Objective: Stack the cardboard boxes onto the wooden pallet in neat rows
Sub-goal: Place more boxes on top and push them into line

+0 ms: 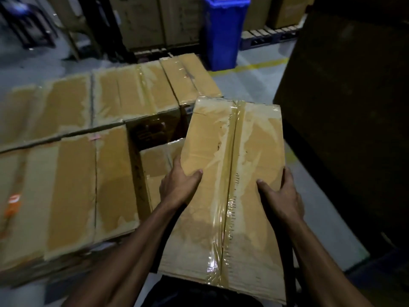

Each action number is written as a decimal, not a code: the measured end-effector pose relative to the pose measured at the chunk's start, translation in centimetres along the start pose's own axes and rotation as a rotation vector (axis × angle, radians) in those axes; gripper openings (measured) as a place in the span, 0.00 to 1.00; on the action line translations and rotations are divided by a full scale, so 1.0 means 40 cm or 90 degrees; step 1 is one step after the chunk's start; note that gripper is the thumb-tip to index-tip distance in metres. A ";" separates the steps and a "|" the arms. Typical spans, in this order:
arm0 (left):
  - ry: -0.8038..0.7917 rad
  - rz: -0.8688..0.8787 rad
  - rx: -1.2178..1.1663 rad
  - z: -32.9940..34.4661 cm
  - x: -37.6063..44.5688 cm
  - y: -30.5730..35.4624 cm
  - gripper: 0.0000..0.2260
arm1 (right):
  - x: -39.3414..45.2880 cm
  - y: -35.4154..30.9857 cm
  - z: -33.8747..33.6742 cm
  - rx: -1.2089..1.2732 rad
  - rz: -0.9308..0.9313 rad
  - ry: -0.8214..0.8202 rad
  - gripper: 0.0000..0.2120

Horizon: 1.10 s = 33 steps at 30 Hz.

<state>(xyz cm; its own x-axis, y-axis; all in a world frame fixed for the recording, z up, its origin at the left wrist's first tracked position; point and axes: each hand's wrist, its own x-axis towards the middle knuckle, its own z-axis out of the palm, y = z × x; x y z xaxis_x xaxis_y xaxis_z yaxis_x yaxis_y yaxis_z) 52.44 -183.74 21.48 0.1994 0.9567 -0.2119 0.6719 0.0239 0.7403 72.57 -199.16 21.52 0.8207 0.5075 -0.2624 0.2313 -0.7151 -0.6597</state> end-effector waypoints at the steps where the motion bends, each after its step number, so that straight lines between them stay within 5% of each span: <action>1: 0.005 -0.010 -0.012 -0.011 0.006 -0.008 0.32 | 0.013 -0.016 0.011 -0.007 -0.011 -0.013 0.42; 10: -0.004 -0.053 -0.047 -0.129 0.024 -0.149 0.33 | 0.042 -0.139 0.135 -0.036 -0.110 -0.108 0.40; 21: 0.055 -0.152 -0.001 -0.181 0.095 -0.279 0.38 | 0.066 -0.216 0.304 -0.084 -0.098 -0.186 0.45; 33: 0.024 -0.241 -0.230 -0.096 0.312 -0.383 0.50 | 0.281 -0.293 0.496 -0.091 -0.148 -0.271 0.43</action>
<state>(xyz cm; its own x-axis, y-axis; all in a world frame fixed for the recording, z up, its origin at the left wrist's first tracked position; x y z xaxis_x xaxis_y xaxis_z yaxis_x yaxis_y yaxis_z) 41.89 -171.05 9.96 -0.0402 0.8709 -0.4897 0.4015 0.4629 0.7902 68.72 -175.54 12.32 0.4607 0.7904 -0.4037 0.4761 -0.6040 -0.6392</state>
